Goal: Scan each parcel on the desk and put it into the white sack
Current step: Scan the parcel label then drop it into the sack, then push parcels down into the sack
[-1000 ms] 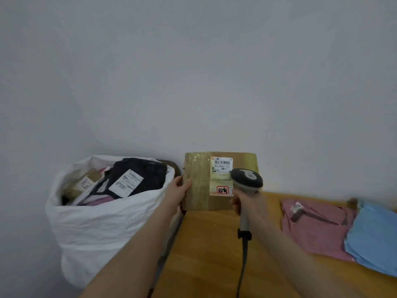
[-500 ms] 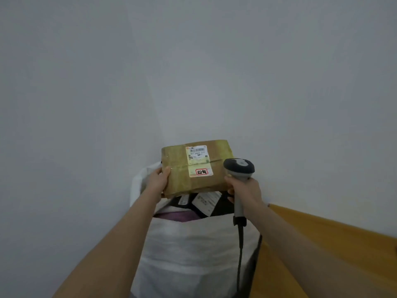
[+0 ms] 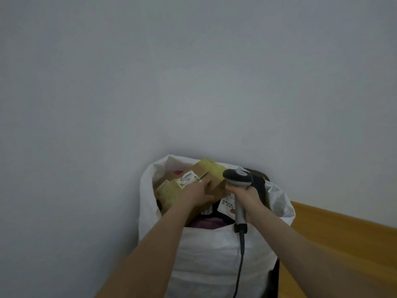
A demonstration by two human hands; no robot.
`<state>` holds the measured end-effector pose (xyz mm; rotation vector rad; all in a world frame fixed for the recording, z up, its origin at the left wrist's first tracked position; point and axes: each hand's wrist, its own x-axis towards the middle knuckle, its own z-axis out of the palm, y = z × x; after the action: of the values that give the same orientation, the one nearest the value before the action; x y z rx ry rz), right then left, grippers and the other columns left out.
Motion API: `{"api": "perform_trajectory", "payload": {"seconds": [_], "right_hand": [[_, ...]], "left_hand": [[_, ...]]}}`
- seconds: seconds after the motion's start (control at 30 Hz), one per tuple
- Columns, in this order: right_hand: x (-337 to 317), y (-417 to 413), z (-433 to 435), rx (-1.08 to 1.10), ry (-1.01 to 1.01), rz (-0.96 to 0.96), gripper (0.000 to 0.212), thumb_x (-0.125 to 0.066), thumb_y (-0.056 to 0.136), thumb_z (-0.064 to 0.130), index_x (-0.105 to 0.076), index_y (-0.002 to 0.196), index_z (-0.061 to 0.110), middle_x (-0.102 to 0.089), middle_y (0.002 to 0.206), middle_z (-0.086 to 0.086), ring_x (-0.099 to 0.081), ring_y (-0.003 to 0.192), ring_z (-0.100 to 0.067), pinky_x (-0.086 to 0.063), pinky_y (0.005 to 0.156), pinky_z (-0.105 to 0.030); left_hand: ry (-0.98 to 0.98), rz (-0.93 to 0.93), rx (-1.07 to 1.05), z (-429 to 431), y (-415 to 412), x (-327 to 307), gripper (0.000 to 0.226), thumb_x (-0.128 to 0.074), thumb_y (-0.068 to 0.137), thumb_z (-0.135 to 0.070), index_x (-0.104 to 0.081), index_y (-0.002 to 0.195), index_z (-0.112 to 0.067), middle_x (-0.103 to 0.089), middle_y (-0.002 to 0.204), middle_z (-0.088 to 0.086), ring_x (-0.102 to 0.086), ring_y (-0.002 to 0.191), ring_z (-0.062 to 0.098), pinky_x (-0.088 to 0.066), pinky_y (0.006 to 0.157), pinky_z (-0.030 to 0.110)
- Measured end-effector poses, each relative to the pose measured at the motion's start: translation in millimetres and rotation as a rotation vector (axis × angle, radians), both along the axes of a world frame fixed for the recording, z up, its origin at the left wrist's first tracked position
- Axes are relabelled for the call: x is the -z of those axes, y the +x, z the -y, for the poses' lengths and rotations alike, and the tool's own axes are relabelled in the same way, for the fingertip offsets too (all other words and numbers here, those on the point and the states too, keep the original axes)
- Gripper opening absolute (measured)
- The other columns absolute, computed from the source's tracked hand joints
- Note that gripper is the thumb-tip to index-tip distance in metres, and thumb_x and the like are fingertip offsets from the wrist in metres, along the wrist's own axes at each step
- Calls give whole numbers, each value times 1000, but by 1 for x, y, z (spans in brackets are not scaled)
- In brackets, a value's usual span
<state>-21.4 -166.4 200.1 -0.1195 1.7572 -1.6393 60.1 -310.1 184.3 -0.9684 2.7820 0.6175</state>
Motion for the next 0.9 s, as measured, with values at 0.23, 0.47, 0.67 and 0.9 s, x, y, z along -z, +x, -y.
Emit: {"api": "perform_trajectory", "payload": {"seconds": [0.23, 0.47, 0.67, 0.9], "right_hand": [[3, -13, -11, 76, -1, 46, 15, -71, 85, 13, -57, 83, 11, -59, 81, -10, -58, 74, -22, -55, 85, -51], [4, -24, -37, 118, -7, 18, 24, -73, 85, 21, -59, 99, 8, -62, 93, -11, -64, 87, -30, -58, 68, -41], [2, -25, -75, 225, -83, 118, 26, -70, 88, 21, -60, 100, 0, -69, 79, -20, -66, 61, -24, -56, 63, -35], [1, -53, -185, 523, -202, 233, 19, -68, 90, 21, -58, 90, 5, -60, 61, -11, -56, 50, -19, -50, 52, -31]], "left_hand": [[61, 40, -95, 19, 27, 33, 66, -57, 93, -26, -22, 150, -31, -35, 152, 7, -37, 136, 28, -34, 108, 37], [70, 137, -105, 13, 36, 40, 61, -45, 98, -36, -16, 151, -32, -24, 156, 10, -30, 140, 30, -30, 111, 41], [-284, 59, -36, -16, -4, -2, 38, -35, 99, -38, -57, 117, -12, -60, 121, 10, -57, 107, 26, -44, 93, 39], [-366, -242, 204, -144, -109, -26, 39, -43, 98, -29, -43, 135, -15, -45, 134, 8, -44, 122, 25, -43, 93, 39]]}}
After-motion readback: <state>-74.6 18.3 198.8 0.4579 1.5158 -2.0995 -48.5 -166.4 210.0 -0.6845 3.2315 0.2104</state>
